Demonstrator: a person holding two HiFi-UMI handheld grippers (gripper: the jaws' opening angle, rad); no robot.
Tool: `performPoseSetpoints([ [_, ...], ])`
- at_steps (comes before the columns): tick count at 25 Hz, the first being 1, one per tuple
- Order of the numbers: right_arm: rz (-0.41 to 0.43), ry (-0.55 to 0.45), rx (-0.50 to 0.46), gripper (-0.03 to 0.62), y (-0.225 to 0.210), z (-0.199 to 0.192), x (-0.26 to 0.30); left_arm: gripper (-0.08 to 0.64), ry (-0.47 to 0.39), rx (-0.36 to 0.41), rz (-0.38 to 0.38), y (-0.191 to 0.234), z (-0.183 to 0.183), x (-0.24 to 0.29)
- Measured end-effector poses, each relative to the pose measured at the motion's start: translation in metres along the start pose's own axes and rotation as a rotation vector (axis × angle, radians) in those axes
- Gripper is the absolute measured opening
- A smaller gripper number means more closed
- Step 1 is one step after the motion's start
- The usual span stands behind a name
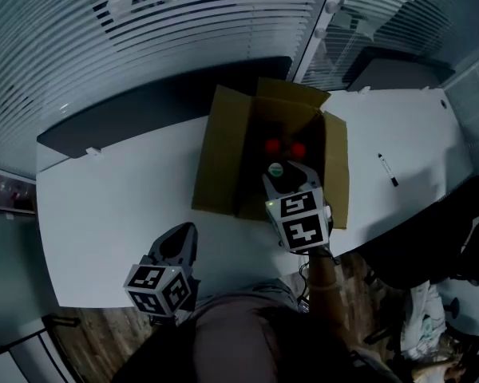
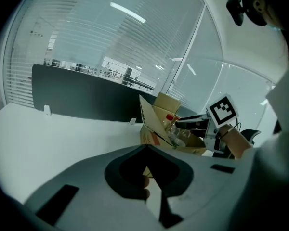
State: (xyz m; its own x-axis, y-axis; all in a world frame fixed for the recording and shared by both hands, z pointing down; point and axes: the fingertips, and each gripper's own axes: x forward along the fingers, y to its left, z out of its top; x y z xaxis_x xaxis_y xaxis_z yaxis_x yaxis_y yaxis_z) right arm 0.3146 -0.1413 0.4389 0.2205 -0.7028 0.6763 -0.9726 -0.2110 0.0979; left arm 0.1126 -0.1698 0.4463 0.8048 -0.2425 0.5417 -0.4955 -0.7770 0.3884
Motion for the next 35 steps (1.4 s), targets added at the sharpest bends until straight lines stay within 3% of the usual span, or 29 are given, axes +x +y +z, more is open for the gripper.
performPoseSetpoints([
  [7,0.033,0.087,0.01,0.181,0.004,-0.014,0.013,0.009,0.022,-0.014,0.006,0.004,-0.004,0.006],
  [16,0.048,0.074,0.038,0.177,0.007,-0.014,0.016,0.009,0.026,-0.02,0.02,0.006,-0.008,0.006],
  [24,0.049,0.017,0.01,0.173,0.007,-0.005,0.002,0.009,0.015,-0.014,0.049,0.001,-0.011,-0.002],
  [35,0.118,-0.129,-0.051,0.173,0.015,0.027,-0.034,0.009,-0.023,-0.025,0.101,-0.017,-0.021,-0.02],
])
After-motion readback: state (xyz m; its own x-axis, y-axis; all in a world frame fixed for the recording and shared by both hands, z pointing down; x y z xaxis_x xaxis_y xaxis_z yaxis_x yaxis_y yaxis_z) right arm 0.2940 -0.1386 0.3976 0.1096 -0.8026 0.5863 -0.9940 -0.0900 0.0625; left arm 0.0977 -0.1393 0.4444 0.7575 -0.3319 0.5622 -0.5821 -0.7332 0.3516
